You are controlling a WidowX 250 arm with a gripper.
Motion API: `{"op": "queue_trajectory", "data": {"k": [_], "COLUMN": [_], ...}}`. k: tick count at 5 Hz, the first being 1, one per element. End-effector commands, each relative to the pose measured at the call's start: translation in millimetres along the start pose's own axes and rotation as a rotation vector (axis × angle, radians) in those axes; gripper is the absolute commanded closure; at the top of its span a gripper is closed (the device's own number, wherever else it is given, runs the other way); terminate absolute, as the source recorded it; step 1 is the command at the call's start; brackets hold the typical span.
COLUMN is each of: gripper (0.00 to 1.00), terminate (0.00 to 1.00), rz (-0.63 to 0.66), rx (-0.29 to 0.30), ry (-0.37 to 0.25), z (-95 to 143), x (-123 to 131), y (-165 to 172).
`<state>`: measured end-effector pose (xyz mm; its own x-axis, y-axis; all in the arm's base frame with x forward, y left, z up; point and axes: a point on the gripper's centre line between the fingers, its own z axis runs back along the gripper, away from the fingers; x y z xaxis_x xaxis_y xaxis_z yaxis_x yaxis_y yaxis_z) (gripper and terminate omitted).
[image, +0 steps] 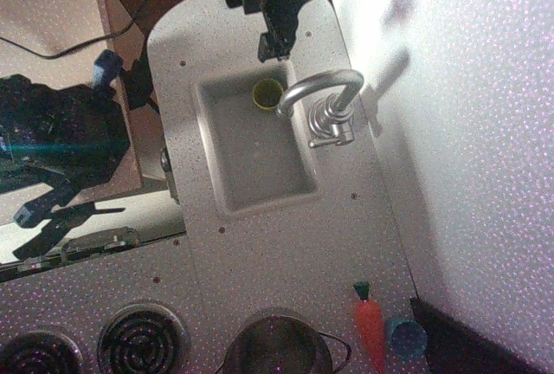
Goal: Turn faucet right
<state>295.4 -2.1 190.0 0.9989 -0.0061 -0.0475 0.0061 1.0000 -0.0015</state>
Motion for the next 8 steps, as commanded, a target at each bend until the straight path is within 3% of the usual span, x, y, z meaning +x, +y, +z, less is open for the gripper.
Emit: {"op": "queue_trajectory", "data": {"k": [1,3,4,5,6,8], "gripper": [0.00,0.00,0.00,0.00,0.00,0.00], "terminate": [0.00,0.00,0.00,0.00,0.00,0.00], "rz": [0.000,-0.037,-0.059,-0.088,-0.118,-0.168], "rx": [0.000,-0.068,-0.098,-0.042,0.002,-0.041], "ry": [0.000,0.053,0.027,-0.072,-0.111,-0.155], "z": [0.0,-18.1,-25.8,-26.1,-22.9,-0.4], "x": [0.0,6.7,13.7,16.0,15.5,24.0], "y": [0.0,-6.7,-11.7,-27.6,-46.2,-79.6]}}
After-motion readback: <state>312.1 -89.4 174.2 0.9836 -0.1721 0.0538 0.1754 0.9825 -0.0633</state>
